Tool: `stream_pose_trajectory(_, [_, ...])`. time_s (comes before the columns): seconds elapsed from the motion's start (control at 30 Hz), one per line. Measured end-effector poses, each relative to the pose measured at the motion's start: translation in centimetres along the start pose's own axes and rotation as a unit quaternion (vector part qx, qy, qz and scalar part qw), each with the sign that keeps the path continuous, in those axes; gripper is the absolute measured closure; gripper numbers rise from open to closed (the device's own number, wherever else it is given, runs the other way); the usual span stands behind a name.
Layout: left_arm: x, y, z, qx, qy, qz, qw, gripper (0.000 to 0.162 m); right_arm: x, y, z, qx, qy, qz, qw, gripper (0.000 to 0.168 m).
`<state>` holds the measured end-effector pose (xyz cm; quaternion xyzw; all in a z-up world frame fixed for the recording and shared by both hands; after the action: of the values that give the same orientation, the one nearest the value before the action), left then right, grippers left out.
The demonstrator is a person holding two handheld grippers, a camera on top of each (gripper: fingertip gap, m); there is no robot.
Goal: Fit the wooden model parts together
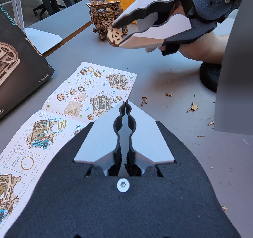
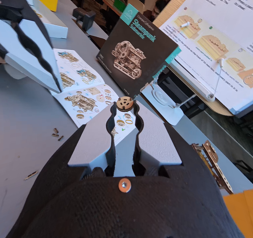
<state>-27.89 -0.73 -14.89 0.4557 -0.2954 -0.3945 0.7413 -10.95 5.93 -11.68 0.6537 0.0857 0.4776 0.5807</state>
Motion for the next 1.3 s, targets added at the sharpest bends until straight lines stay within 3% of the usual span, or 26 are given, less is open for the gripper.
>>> stream_pose_trajectory(0.07, [-0.2, 0.0, 0.2, -0.003, 0.014, -0.002, 1.0, 0.162, 0.7, -0.3, 0.0, -0.01, -0.018, -0.017, 1.0, 0.144])
stream_pose_trajectory(0.13, [-1.2, 0.6, 1.4, 0.015, 0.089, -0.014, 0.996, 0.162, 1.1, -0.5, 0.0, -0.015, -0.023, -0.035, 0.999, 0.144])
stream_pose_trajectory(0.23, [-2.7, 2.0, 5.4, 0.118, 0.216, -0.017, 0.969, 0.162, 1.3, -0.7, -0.1, -0.021, -0.029, -0.042, 0.998, 0.144])
stream_pose_trajectory(0.33, [-3.9, 2.5, 9.0, 0.206, 0.273, 0.022, 0.94, 0.162, 1.8, -0.8, 0.0, -0.025, -0.051, -0.043, 0.997, 0.145])
stream_pose_trajectory(0.53, [-5.1, 1.4, 9.3, 0.231, 0.255, 0.095, 0.934, 0.162, 2.9, -1.8, -0.2, -0.047, -0.077, -0.086, 0.992, 0.145])
stream_pose_trajectory(1.3, [-4.9, 1.3, 8.5, 0.217, 0.241, 0.092, 0.942, 0.162, 2.9, -1.4, 0.0, -0.021, -0.072, -0.088, 0.993, 0.145])
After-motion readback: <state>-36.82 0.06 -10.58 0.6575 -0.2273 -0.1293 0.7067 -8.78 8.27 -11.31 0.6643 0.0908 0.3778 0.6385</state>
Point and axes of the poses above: each gripper's, where its closed fingertips meet, z back along the fingers, y out of its top, x = y × z across the jaws, the point moved 8 cm from there along z, back along the fingers, and after that the axes turned 8 degrees about -y, right-handed, at the moved point
